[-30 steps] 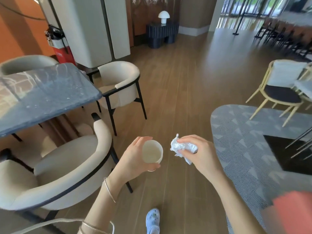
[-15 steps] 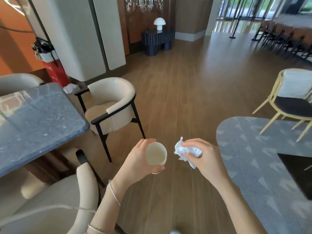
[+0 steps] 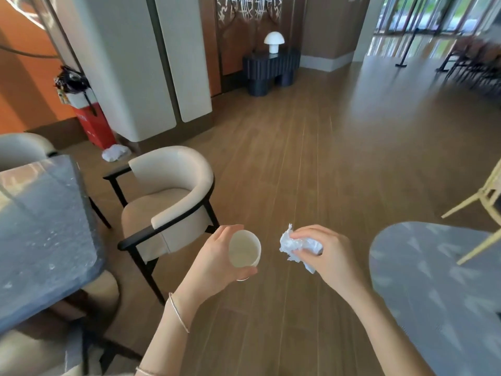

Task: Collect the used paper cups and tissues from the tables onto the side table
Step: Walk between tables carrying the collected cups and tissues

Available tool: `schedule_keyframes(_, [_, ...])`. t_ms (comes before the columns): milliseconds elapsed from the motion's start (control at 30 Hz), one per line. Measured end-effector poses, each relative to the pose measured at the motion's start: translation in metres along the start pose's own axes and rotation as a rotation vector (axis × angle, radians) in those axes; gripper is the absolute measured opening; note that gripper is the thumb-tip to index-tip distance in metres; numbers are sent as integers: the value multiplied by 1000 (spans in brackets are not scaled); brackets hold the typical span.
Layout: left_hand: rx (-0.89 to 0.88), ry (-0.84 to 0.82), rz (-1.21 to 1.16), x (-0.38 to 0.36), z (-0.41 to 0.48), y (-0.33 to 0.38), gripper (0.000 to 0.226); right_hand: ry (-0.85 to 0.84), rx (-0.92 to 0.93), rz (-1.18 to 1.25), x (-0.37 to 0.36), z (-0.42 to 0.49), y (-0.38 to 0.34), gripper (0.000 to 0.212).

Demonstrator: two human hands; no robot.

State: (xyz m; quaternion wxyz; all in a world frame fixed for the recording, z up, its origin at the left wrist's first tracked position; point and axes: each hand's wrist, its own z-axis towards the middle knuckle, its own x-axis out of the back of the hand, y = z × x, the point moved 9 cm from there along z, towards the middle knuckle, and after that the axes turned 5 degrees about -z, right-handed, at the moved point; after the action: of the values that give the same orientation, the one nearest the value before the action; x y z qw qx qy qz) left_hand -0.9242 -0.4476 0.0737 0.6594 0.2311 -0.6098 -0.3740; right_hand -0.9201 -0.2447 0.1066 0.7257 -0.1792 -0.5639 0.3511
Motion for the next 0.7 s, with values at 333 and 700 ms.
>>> schedule_keyframes(333, [36,48,-48,-11,169,-41,84,-7,6,19,-18,163,76,27])
schedule_keyframes(700, [-22,-4,-50,5,412,-92,83,49,-5,15,-48,393,125,26])
